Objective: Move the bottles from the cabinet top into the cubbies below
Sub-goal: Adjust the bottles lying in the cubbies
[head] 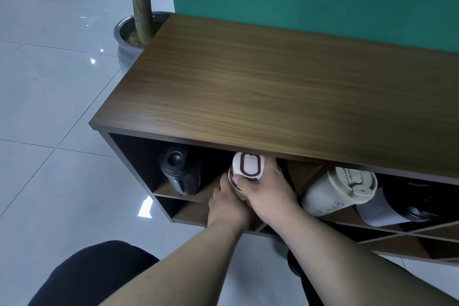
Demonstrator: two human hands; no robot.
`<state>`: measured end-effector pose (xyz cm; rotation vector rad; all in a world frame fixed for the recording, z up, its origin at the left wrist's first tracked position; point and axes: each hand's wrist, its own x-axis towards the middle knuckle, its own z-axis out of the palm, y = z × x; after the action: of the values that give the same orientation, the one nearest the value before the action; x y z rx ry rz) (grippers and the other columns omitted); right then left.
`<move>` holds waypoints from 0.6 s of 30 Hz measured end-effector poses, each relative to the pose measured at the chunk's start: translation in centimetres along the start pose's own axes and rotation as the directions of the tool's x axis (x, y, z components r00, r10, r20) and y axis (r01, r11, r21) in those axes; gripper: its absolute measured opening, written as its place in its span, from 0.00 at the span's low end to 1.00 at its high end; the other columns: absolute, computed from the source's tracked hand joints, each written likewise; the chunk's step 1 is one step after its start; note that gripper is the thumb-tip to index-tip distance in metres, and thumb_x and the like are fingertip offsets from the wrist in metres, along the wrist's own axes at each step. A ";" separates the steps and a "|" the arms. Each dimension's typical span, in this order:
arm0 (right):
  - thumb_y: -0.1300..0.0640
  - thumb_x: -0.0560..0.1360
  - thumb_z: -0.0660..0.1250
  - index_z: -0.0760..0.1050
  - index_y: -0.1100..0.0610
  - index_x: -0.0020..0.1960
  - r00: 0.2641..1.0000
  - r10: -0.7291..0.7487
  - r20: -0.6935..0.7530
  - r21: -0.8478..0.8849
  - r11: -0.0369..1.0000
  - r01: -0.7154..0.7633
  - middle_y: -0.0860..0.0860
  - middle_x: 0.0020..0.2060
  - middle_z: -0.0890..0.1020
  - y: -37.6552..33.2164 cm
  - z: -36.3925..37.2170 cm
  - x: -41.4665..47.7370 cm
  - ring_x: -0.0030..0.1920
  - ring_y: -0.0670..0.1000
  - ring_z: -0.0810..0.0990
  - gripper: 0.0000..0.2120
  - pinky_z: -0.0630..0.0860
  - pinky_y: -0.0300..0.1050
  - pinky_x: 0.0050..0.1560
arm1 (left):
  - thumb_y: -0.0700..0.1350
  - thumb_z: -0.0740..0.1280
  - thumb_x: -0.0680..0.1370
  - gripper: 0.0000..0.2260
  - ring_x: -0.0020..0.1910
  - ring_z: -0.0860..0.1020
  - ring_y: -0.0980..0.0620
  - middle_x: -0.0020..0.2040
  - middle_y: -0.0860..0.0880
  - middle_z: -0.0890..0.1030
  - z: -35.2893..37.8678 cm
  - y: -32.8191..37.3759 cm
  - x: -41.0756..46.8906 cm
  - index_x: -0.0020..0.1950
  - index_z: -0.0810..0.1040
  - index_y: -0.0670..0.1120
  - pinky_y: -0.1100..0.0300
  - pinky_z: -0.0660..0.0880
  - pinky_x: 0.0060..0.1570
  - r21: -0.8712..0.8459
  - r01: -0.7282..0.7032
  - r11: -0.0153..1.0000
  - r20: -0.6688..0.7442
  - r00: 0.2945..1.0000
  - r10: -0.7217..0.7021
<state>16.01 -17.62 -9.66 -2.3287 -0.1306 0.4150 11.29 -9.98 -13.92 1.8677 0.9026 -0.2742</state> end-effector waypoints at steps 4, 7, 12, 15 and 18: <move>0.37 0.61 0.73 0.67 0.48 0.66 1.000 -0.005 0.025 0.028 1.000 0.005 0.47 0.61 0.78 -0.4 -0.1 -0.4 0.63 0.51 0.78 0.37 0.75 0.51 0.63 | 0.59 0.66 0.75 0.33 0.76 0.69 0.40 0.74 0.46 0.72 -0.4 0.2 -0.3 0.79 0.61 0.56 0.45 0.72 0.71 0.016 0.030 0.999 0.016 0.999 -0.030; 0.39 0.62 0.75 0.66 0.51 0.67 0.998 -0.055 -0.005 -0.021 0.998 0.055 0.50 0.64 0.74 -0.5 -0.5 -1.4 0.67 0.53 0.73 0.39 0.71 0.53 0.67 | 0.59 0.65 0.75 0.36 0.77 0.68 0.38 0.76 0.43 0.70 -1.0 0.1 -0.6 0.80 0.59 0.49 0.47 0.71 0.73 0.045 0.129 0.991 0.034 0.991 -0.130; 0.42 0.70 0.71 0.52 0.51 0.79 0.943 -0.328 0.046 -0.237 0.914 0.330 0.48 0.80 0.57 -1.2 -1.5 -4.6 0.81 0.49 0.47 0.45 0.46 0.44 0.79 | 0.64 0.68 0.63 0.38 0.62 0.83 0.43 0.65 0.44 0.83 -4.6 -2.0 -0.3 0.72 0.74 0.52 0.49 0.82 0.63 0.123 0.102 0.987 0.114 0.987 -0.116; 0.37 0.73 0.62 0.41 0.48 0.81 0.873 -0.437 0.218 -0.244 0.842 0.482 0.36 0.77 0.44 -2.5 -1.1 -6.5 0.73 0.32 0.28 0.45 0.30 0.29 0.69 | 0.60 0.72 0.68 0.31 0.63 0.82 0.43 0.63 0.46 0.82 -9.1 -2.6 -1.3 0.67 0.77 0.46 0.60 0.77 0.57 0.143 0.105 0.984 0.106 0.987 -0.120; 0.38 0.74 0.63 0.43 0.47 0.81 0.844 -0.443 0.301 -0.158 0.850 0.503 0.39 0.80 0.47 -5.0 0.5 -6.5 0.76 0.33 0.36 0.45 0.36 0.30 0.71 | 0.63 0.73 0.64 0.36 0.58 0.83 0.42 0.61 0.46 0.83 -11.8 -4.0 -0.8 0.65 0.75 0.41 0.55 0.78 0.54 0.077 0.159 0.984 -0.053 0.986 -0.155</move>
<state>9.88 -15.09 -4.84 -2.3465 -0.9128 0.4585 5.58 0.62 -10.67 1.8860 1.0878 -0.3691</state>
